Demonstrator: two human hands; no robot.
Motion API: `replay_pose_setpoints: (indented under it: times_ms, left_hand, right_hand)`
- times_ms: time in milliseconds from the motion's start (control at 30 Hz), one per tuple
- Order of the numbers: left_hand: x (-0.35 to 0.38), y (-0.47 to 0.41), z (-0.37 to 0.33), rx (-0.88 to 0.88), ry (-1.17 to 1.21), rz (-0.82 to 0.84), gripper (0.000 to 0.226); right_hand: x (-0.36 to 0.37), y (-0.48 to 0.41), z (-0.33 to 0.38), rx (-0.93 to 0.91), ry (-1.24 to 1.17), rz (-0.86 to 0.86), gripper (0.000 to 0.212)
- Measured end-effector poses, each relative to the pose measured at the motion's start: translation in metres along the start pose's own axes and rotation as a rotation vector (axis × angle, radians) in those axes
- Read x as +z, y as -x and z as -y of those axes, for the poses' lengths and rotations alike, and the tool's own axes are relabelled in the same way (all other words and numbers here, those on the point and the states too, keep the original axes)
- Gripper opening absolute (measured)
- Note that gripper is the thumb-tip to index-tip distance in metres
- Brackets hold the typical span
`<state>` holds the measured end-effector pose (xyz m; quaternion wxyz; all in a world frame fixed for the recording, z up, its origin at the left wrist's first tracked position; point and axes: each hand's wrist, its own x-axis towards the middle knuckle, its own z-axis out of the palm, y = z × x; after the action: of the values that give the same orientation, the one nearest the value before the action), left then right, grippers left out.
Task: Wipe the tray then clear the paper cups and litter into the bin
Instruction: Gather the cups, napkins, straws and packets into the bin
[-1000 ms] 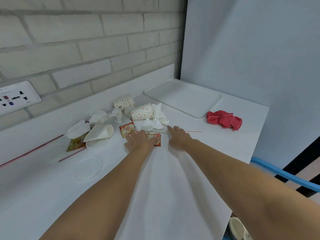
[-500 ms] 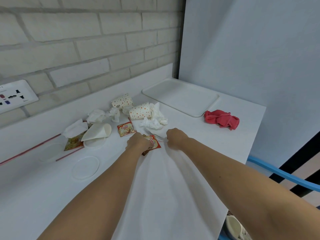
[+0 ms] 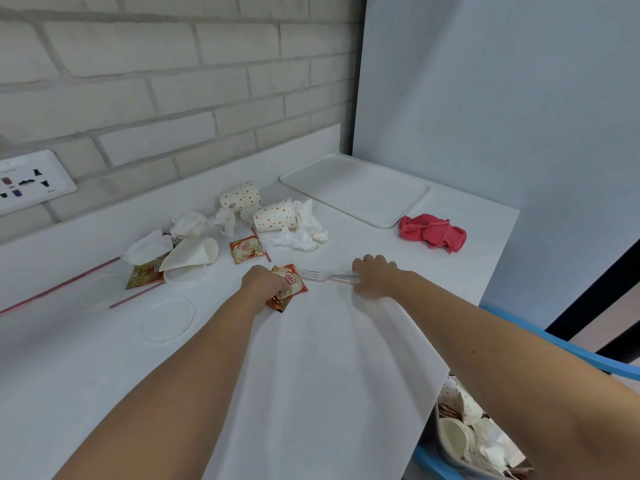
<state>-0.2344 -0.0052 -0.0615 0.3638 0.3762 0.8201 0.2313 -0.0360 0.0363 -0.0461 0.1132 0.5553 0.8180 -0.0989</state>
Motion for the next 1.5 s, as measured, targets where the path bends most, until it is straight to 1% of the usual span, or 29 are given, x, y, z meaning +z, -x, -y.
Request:
replay_pose_setpoints:
  times_ms: [100,200,267,433,500,633,800,967,1067,1167,1233,1300,1367,1467,1500]
  left_hand:
    - [0.001,0.003,0.002,0.001,0.023,-0.013,0.043]
    - [0.004,0.008,0.004,0.010,0.054,-0.019,0.045]
    - [0.005,0.012,0.006,0.010,0.068,-0.027,0.045]
    - [0.008,0.023,0.008,0.001,0.075,-0.032,0.045]
    - [0.011,0.027,0.008,0.006,0.071,-0.031,0.045]
    - [0.018,0.036,0.007,0.011,0.041,-0.055,0.046]
    - [0.030,0.043,0.001,0.023,0.025,-0.055,0.046]
    - [0.050,0.054,-0.008,0.037,0.016,-0.061,0.047]
    - [0.058,0.061,-0.010,0.038,0.025,-0.066,0.047]
    - [0.063,0.065,-0.011,0.036,0.056,-0.057,0.046]
    - [0.066,0.069,-0.013,0.039,0.065,-0.044,0.044]
    - [0.070,0.073,-0.014,0.049,0.088,-0.021,0.044]
    - [0.076,0.075,-0.018,0.056,0.098,-0.004,0.044]
    - [0.088,0.080,-0.028,0.071,0.095,0.015,0.042]
    - [0.094,0.083,-0.034,0.081,0.092,0.028,0.041]
  right_hand:
    - [0.002,-0.001,0.008,-0.092,0.091,-0.081,0.038]
    - [0.006,-0.001,0.018,-0.166,0.101,-0.144,0.029]
    - [0.007,0.001,0.021,-0.160,0.087,-0.148,0.026]
    - [0.009,0.012,0.016,-0.118,0.040,-0.012,0.027]
    - [0.013,0.017,0.014,-0.096,0.013,0.008,0.030]
    - [0.023,0.025,0.013,-0.051,-0.025,-0.066,0.034]
    - [0.033,0.038,0.004,-0.107,-0.023,-0.185,0.034]
    - [0.037,0.045,-0.004,-0.056,-0.040,-0.145,0.036]
    - [0.035,0.049,-0.010,-0.020,-0.092,-0.146,0.036]
    - [0.029,0.051,-0.018,-0.040,-0.207,-0.125,0.036]
    - [0.024,0.054,-0.027,-0.053,-0.240,-0.090,0.036]
    - [0.019,0.060,-0.041,-0.065,-0.338,-0.069,0.029]
    - [0.013,0.067,-0.061,-0.069,-0.469,-0.145,0.019]
    - [0.005,0.082,-0.087,-0.082,-0.659,-0.397,0.023]
    - [0.003,0.088,-0.096,-0.093,-0.699,-0.454,0.023]
